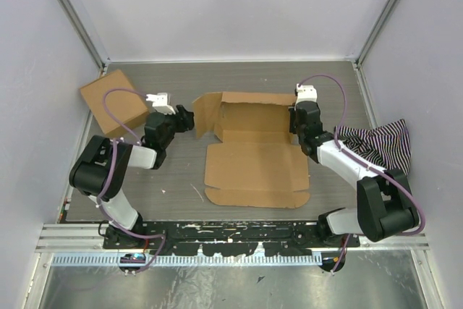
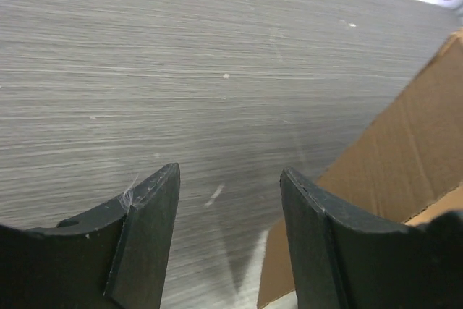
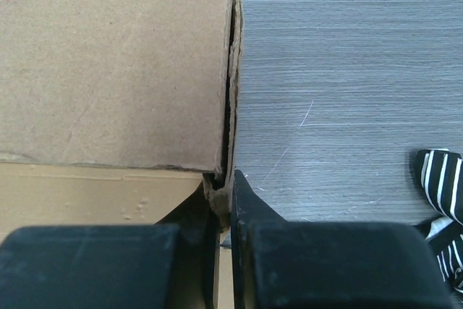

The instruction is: Fold the paper box

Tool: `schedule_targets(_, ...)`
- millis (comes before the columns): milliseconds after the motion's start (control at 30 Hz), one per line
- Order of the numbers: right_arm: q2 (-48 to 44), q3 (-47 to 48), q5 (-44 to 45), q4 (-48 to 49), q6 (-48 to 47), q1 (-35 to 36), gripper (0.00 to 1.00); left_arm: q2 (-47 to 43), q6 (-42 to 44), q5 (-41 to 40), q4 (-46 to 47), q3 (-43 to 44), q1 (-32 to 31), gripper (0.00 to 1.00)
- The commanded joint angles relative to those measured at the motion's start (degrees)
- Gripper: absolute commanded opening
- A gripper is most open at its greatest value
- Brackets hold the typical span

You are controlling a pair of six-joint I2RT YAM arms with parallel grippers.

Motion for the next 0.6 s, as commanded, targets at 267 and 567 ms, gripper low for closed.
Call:
schedule_targets(267, 0.88, 2.01, -2.31, -1.42, -0.29, -0.27, 0.01, -3.22, -8.87, 16.48, 11.70, -3.85, -1.37, 0.62)
schedule_targets(567, 0.45, 2.39, -3.13, -2.24, -0.05, -0.22, 0.01, -4.11, -7.92, 17.37, 9.96, -4.17, -6.27, 0.60)
